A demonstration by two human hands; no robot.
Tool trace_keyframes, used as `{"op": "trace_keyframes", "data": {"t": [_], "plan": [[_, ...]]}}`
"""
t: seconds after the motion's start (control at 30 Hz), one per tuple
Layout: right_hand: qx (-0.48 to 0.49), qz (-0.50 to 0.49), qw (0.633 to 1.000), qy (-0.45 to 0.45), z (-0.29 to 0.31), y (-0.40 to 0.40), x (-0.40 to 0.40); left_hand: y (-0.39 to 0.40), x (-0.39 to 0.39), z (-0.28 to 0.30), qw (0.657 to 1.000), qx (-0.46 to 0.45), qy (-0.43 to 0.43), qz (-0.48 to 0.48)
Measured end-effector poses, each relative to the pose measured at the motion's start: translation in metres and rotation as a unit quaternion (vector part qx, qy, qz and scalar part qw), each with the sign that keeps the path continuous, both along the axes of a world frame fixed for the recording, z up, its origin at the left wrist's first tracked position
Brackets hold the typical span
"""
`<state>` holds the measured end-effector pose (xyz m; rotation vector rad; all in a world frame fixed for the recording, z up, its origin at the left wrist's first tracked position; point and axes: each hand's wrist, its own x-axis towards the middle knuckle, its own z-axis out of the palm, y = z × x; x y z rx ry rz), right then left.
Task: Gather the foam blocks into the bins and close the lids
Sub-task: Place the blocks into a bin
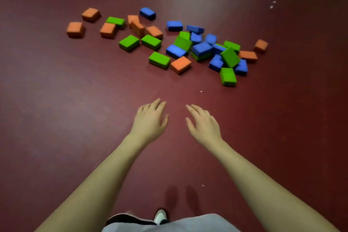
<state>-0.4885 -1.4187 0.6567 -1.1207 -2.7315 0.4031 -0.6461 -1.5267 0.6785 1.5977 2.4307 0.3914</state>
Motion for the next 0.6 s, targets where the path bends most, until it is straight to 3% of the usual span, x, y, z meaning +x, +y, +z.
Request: {"op": "trace_keyframes", "data": {"t": [0.27, 0.6], "plan": [[0.020, -0.127, 0.992, 0.011, 0.010, 0.115, 0.030, 0.152, 0.010, 0.009, 0.992, 0.018, 0.005, -0.125], [0.014, -0.210, 0.978, -0.012, 0.015, 0.294, -0.035, 0.361, -0.073, 0.009, 0.981, 0.011, 0.026, -0.190]]}}
